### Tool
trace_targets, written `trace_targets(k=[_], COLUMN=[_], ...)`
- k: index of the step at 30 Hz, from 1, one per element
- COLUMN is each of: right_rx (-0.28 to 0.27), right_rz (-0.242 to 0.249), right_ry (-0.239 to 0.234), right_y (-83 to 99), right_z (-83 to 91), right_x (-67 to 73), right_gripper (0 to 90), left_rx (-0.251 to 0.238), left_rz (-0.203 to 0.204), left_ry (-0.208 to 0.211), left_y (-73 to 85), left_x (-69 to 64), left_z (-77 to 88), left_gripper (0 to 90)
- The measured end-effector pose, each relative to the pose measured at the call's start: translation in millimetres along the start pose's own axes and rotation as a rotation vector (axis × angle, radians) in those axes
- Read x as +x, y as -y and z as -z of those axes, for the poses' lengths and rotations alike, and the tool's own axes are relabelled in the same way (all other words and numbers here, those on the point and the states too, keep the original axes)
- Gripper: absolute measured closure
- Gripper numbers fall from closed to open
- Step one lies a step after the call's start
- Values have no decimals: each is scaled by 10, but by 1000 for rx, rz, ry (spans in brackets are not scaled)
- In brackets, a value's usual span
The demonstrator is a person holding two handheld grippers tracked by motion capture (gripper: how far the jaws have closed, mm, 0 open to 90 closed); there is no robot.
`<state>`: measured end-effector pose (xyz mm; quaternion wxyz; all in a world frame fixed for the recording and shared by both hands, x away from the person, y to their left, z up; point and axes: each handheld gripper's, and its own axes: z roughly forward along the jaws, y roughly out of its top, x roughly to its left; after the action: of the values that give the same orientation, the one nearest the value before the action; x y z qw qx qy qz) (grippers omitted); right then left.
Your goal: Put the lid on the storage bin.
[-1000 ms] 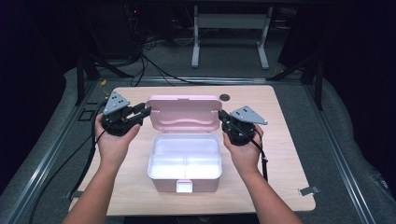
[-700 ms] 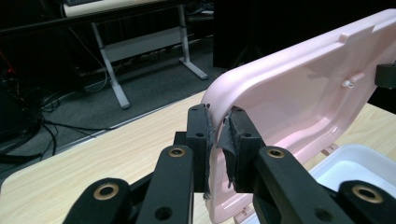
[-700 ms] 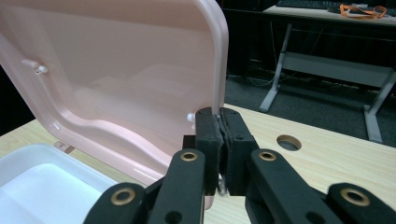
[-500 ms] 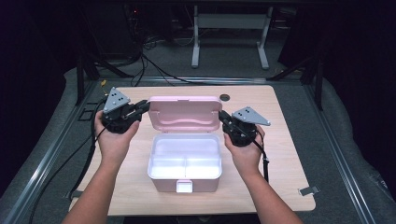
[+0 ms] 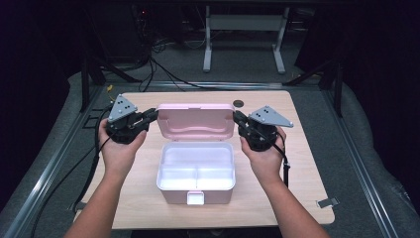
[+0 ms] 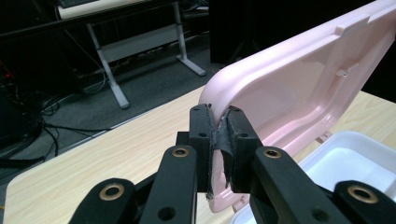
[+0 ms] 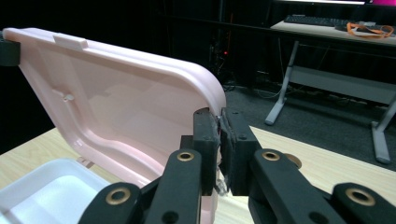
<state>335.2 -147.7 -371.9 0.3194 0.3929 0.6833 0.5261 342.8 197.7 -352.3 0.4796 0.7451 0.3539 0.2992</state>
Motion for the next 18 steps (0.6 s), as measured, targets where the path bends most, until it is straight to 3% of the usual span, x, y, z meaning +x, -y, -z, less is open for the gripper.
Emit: trace_targets(k=[7,18], right_rx=[8,-1], right_rz=[5,-30], right_ry=[-34,-110], right_y=[12,66], right_z=[82,240], right_x=[10,-3], right_gripper=[840,820], left_rx=[-16,-32], left_rz=[-3,-16], left_ry=[35,60], left_y=[57,133], left_x=[-15,-92], left_z=[83,209], left_gripper=[814,787])
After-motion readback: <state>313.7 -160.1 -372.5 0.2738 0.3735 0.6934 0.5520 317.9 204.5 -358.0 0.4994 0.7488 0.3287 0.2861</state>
